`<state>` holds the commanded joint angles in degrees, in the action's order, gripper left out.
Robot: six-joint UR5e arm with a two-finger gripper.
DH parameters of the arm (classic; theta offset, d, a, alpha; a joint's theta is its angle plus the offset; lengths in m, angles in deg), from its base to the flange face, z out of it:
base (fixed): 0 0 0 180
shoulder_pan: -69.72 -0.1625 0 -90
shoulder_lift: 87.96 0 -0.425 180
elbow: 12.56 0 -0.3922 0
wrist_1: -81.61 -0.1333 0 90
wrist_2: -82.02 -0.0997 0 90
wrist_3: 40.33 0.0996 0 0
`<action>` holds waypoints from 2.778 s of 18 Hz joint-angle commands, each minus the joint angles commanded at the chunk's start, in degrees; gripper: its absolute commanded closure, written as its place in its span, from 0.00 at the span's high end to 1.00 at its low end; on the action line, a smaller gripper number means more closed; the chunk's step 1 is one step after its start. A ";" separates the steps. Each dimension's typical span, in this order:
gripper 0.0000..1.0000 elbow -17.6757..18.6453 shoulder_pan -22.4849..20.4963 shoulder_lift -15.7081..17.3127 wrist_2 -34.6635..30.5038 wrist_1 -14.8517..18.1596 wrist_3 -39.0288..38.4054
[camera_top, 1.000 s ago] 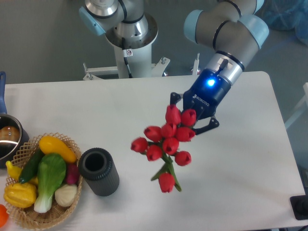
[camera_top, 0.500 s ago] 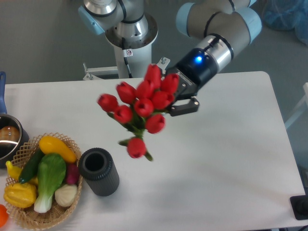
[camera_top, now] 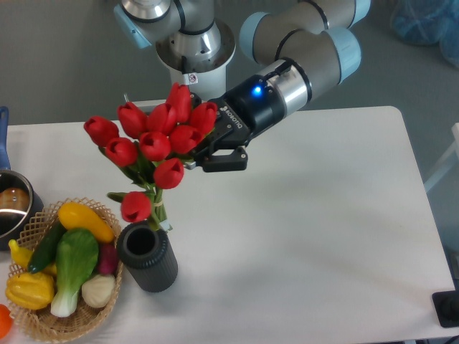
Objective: Insert the flowers into the vase
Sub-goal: 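Carry the tulips over the black vase, stems pointing down, then lower the tulip stems into the black vase, then open the gripper to release the tulips in the vase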
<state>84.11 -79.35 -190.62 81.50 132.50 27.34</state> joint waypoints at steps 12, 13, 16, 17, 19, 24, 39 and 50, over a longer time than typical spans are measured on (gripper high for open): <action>0.03 0.09 3.08 -2.64 -0.09 -0.18 2.37; 0.03 0.17 3.08 -3.07 -0.09 -0.18 2.37; 0.03 0.26 3.17 -4.57 -0.53 -0.26 2.46; 0.03 0.26 3.17 -4.74 -0.70 -0.26 2.46; 0.03 0.70 3.17 -5.10 -0.88 -0.26 2.46; 0.04 3.25 3.17 -5.54 -1.40 -0.26 4.22; 0.37 8.61 4.31 -9.05 -3.86 -0.53 13.18; 0.90 9.14 3.78 -9.93 -9.31 -0.44 13.10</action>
<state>93.25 -75.56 -200.55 72.18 132.06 40.44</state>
